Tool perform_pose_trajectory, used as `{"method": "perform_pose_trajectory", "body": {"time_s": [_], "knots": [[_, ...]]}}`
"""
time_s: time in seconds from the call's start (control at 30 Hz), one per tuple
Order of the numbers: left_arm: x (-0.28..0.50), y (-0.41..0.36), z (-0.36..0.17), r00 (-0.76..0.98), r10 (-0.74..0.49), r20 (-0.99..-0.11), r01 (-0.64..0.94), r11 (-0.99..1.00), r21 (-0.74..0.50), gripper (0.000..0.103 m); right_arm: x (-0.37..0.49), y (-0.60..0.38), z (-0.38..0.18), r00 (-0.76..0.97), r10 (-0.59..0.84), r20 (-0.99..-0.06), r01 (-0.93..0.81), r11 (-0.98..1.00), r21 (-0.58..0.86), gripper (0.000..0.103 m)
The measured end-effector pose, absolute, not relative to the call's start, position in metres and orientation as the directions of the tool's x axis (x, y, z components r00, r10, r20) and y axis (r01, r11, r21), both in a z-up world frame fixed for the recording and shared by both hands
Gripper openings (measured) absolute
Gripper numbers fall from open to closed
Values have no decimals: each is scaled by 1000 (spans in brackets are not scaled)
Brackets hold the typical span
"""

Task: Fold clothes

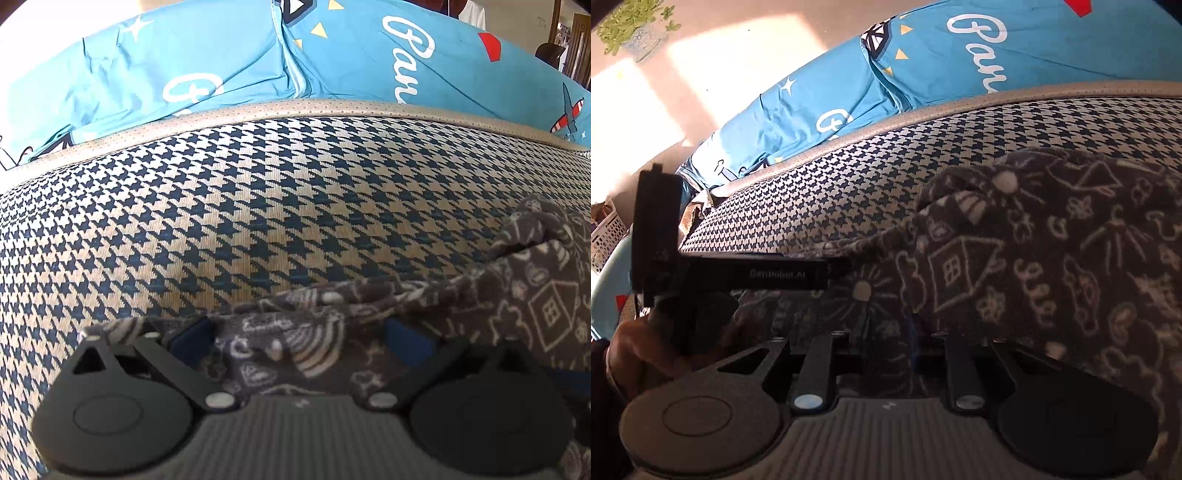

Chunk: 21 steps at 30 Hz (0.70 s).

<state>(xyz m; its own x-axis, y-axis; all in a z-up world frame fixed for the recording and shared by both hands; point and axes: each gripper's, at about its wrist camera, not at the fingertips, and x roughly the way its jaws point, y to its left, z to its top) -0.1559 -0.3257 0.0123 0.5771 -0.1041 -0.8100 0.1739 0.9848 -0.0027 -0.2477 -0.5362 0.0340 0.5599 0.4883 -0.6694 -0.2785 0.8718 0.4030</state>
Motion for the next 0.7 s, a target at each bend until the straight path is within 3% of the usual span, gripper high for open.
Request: {"method": "perform_pose_trajectory", "body": {"time_s": [0.7], "knots": [[-164,-326,19,573,-111,-812,173,985,-12,103,-280,-521,23,640,365,-676,-293,929,225,22]]}}
